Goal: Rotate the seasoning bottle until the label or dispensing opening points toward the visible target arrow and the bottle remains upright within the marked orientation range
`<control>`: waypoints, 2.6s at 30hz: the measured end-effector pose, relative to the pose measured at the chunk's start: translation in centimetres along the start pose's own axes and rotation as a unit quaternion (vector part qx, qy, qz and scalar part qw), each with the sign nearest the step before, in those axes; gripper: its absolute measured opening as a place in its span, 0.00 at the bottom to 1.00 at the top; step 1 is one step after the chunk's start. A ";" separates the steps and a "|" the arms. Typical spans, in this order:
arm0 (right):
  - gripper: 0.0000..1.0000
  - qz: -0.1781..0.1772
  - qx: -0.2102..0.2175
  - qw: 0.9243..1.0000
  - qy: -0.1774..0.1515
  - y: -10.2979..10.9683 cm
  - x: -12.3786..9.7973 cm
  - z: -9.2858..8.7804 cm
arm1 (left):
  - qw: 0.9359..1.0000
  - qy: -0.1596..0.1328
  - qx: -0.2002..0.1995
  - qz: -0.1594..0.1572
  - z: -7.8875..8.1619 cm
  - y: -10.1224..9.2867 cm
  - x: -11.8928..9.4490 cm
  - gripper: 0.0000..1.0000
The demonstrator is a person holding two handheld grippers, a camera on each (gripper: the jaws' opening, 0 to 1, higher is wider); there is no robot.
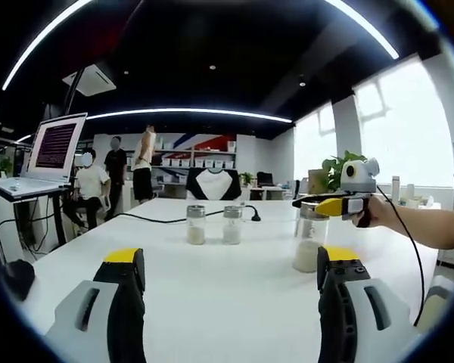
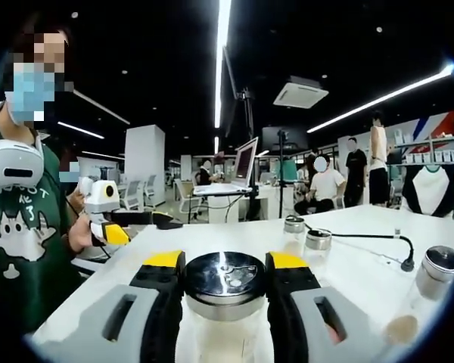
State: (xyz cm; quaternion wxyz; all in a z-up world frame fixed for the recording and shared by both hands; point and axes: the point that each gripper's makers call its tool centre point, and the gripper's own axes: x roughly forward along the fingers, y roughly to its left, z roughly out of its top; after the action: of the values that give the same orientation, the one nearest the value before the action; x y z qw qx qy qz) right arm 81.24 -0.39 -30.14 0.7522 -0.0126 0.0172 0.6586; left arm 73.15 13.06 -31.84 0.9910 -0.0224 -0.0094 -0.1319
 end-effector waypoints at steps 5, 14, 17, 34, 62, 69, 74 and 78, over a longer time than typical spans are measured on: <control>0.41 -0.009 0.001 1.000 0.000 0.0 0.0 0.0 | 1.000 -0.001 -0.004 0.008 0.0 0.3 -0.1 0.99; 0.41 -0.025 0.000 1.000 -0.004 -0.1 0.0 0.0 | 1.000 0.001 -0.004 -0.002 0.0 0.1 -0.1 1.00; 0.41 -0.033 0.000 0.999 -0.004 -0.1 0.1 0.0 | 1.000 0.003 -0.007 -0.001 -0.1 0.1 -0.1 1.00; 0.41 -0.072 0.004 0.997 0.002 -0.6 0.2 0.0 | 1.000 0.002 -0.014 0.007 -0.1 0.5 0.1 1.00; 0.41 -0.160 0.014 0.987 0.025 -1.5 0.2 -0.3 | 1.000 0.007 -0.014 0.008 -0.6 0.8 0.3 1.00; 0.41 -0.179 0.020 0.983 0.031 -1.7 0.1 -0.3 | 1.000 0.007 -0.009 0.006 -0.6 0.6 0.3 1.00; 0.41 -0.200 0.019 0.979 0.034 -2.0 0.0 -0.4 | 1.000 0.009 -0.010 0.002 -0.6 0.4 0.3 1.00; 0.41 -0.210 0.019 0.977 0.029 -2.0 0.0 -0.3 | 1.000 0.008 -0.010 0.001 -0.6 0.4 0.2 1.00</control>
State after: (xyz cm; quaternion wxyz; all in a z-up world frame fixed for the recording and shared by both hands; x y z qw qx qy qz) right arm 83.23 -0.71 -30.48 0.8731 -0.0208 0.0483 0.4846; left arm 73.44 13.35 -32.44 0.9909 -0.0310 0.0003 -0.1310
